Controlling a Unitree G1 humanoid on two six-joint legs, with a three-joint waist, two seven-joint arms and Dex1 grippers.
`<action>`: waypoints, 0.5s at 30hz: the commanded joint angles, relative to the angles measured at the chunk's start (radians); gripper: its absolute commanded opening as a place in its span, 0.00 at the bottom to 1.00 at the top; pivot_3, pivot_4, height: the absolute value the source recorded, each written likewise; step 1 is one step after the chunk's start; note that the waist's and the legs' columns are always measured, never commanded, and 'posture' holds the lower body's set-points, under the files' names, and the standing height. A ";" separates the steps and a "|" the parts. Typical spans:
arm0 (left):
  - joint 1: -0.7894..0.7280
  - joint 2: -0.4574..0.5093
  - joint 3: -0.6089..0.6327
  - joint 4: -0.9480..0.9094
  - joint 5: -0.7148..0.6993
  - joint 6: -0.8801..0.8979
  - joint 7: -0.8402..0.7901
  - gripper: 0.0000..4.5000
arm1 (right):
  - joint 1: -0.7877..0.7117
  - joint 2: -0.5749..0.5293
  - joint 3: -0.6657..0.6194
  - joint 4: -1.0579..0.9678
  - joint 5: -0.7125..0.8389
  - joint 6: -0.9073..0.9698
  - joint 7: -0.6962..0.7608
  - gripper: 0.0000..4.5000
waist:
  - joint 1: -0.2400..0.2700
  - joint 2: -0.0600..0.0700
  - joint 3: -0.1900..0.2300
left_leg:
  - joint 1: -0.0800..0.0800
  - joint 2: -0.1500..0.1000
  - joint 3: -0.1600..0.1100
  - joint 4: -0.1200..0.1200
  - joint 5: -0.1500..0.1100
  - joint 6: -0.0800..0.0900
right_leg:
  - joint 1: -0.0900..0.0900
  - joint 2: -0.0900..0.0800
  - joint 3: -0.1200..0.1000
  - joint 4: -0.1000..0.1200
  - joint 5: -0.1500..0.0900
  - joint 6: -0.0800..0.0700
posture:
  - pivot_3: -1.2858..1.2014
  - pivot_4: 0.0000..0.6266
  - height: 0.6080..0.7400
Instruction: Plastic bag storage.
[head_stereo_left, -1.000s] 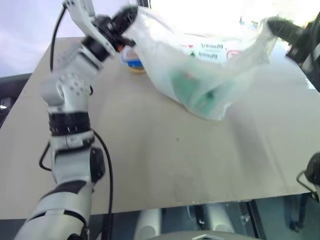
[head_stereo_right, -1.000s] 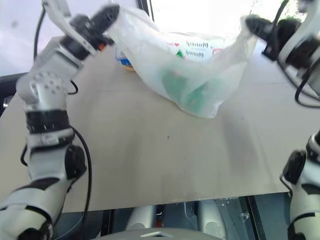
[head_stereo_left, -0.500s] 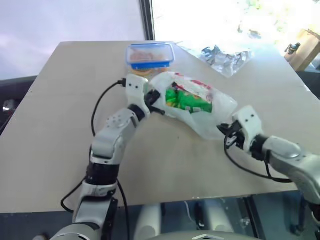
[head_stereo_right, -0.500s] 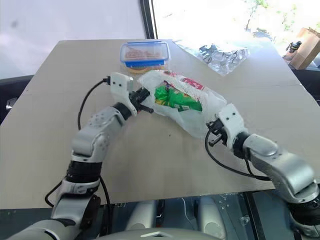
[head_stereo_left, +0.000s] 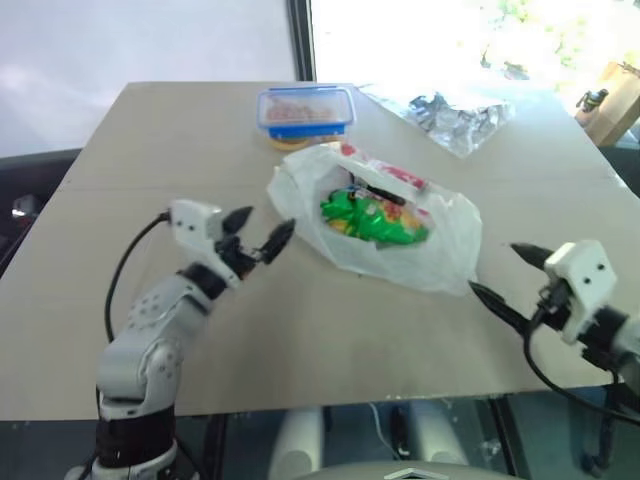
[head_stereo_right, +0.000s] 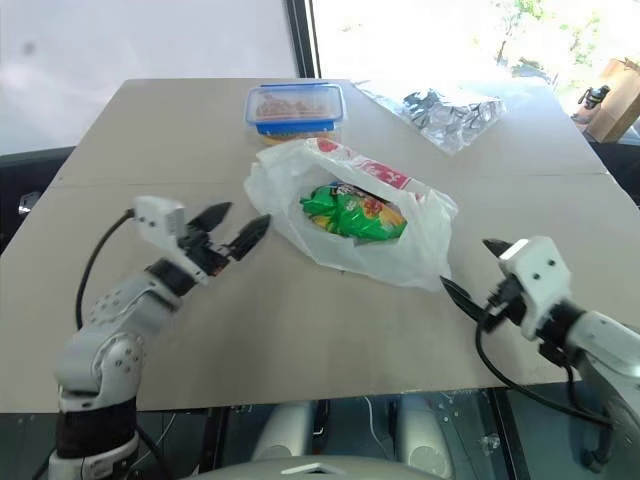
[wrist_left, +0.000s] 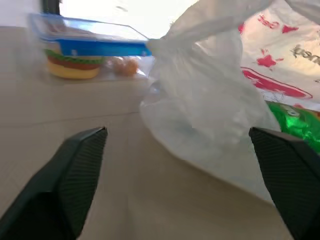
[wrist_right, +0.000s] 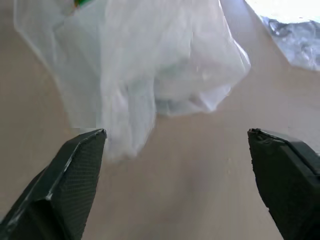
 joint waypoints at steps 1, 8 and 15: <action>0.067 0.063 0.080 -0.014 -0.043 -0.028 -0.091 0.99 | 0.068 0.020 -0.103 -0.010 -0.052 -0.120 0.058 1.00 | -0.001 -0.001 -0.002 | 0.001 0.000 0.000 0.000 0.000 0.000 | 0.000 0.000 0.000 0.000 0.000 0.000 | 0.52 0.24 1.00; 0.264 0.231 0.235 0.042 -0.120 -0.055 -0.357 0.99 | 0.185 0.058 -0.182 0.085 -0.110 -0.244 0.150 1.00 | -0.010 -0.002 -0.004 | 0.002 0.002 0.002 0.000 0.000 0.000 | 0.000 -0.001 0.001 0.000 -0.002 -0.004 | 0.52 0.24 1.00; 0.343 0.281 0.261 0.025 -0.149 -0.039 -0.428 0.99 | 0.164 0.045 -0.211 0.162 -0.095 -0.265 0.201 1.00 | -0.010 -0.002 -0.005 | 0.002 0.003 0.001 -0.001 0.000 -0.001 | -0.001 -0.005 0.002 -0.001 -0.003 -0.005 | 0.52 0.24 1.00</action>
